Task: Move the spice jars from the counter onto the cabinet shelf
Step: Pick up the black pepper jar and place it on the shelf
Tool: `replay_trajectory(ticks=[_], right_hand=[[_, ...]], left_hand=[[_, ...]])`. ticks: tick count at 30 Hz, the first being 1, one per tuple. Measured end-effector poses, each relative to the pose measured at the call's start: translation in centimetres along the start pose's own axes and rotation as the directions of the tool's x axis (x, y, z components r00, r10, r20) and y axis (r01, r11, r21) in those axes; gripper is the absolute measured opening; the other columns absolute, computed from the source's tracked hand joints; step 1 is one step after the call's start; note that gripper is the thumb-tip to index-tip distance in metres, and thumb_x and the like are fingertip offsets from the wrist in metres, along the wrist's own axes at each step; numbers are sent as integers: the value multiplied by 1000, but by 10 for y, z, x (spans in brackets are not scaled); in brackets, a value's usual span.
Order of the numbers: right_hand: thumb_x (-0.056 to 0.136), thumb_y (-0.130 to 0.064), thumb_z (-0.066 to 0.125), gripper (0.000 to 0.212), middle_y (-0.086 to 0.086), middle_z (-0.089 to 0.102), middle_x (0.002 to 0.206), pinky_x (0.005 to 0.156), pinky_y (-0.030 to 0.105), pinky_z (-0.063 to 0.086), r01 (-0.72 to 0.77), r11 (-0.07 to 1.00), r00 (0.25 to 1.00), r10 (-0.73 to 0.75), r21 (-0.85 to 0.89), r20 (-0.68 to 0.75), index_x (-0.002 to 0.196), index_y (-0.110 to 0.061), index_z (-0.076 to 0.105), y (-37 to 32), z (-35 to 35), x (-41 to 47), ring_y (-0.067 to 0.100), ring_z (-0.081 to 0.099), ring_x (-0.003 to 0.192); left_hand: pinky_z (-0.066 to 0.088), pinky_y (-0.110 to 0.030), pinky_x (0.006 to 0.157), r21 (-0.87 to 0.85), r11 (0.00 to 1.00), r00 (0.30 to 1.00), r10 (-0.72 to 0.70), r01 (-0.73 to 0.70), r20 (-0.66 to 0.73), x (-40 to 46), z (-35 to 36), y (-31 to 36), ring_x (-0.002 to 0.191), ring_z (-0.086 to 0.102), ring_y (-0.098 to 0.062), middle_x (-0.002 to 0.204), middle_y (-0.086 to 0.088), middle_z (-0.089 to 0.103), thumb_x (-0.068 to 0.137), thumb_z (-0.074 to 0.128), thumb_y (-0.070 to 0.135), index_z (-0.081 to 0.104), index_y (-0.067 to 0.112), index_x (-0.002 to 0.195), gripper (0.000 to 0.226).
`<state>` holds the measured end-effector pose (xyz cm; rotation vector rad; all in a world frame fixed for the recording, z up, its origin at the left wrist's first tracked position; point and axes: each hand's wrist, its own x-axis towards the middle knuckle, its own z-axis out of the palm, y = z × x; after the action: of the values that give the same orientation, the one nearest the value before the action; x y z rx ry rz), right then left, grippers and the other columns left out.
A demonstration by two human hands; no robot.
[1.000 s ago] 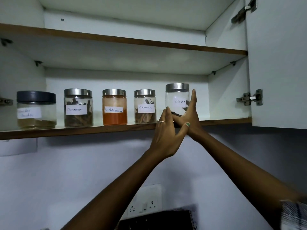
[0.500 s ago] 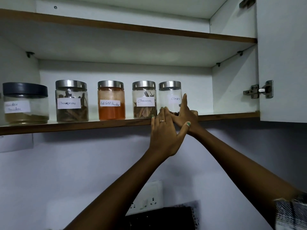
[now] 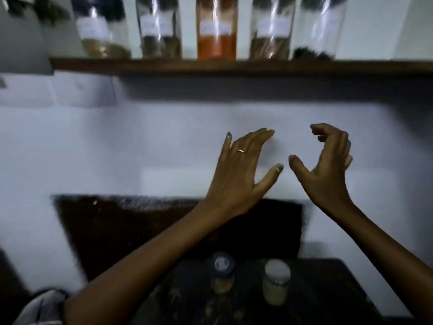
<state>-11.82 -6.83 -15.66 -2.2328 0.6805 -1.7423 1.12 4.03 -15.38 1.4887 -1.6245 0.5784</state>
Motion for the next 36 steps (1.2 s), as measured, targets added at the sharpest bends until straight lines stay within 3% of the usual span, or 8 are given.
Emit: replay_trajectory(ticks=[9,16,19,23,27,29,32,36], right_hand=[[74,-9,68,46,9,48,118,95,51,37,-234,971,932,211,46,296,117,-12,52,-45,61,-152,29,44,115],[74,-22,61,35,-2,53,111,84,29,30,-364,927,801,361,-91,477,109,-21,57,-101,128,-257,16,45,107],[78,-15,63,40,6,53,119,96,36,39,-492,863,616,436,-111,656,117,-15,54,-115,163,-303,20,48,114],[82,-12,61,63,13,35,144,107,41,38,-758,596,159,562,-265,812,139,-18,36,-141,206,-364,29,39,130],[80,-5,63,86,10,16,156,110,33,29,-839,418,-26,610,-349,792,150,-19,14,-159,235,-401,26,22,142],[80,-2,62,91,8,12,158,111,34,27,-867,339,-85,620,-365,780,150,-21,8,-164,244,-410,25,16,144],[80,3,61,94,7,9,158,111,35,29,-876,304,-116,622,-375,775,150,-24,4,-170,255,-414,25,15,144],[77,11,58,96,9,11,158,111,34,30,-872,345,-87,588,-347,804,150,-19,3,-174,265,-413,26,17,144]], left_hand=[[33,-42,108,242,916,901,-372,319,224,-159,-66,-91,122,50,-24,132,-6,56,89,45,45,46,14,134,55],[37,-39,104,244,817,669,-570,522,477,-278,-106,-168,126,45,-27,142,-9,43,90,56,43,38,18,140,58],[38,-38,104,215,757,507,-592,617,627,-327,-107,-195,129,42,-26,145,-9,38,85,64,44,34,20,142,69],[34,-38,109,211,705,365,-571,676,735,-385,-98,-222,135,36,-27,149,-11,34,73,79,37,29,14,146,91],[36,-41,109,111,575,350,-627,811,696,-423,-96,-236,132,39,-26,148,-13,32,56,91,23,17,14,149,119],[33,-40,109,105,612,427,-654,784,625,-437,-96,-239,133,35,-27,148,-12,29,53,92,23,16,16,148,122],[29,-44,106,193,677,519,-689,711,506,-447,-92,-238,132,24,-32,145,-11,25,53,91,27,24,20,146,115],[27,-47,113,125,586,457,-731,800,506,-455,-82,-240,135,25,-34,149,-14,23,56,91,19,28,13,144,108]])
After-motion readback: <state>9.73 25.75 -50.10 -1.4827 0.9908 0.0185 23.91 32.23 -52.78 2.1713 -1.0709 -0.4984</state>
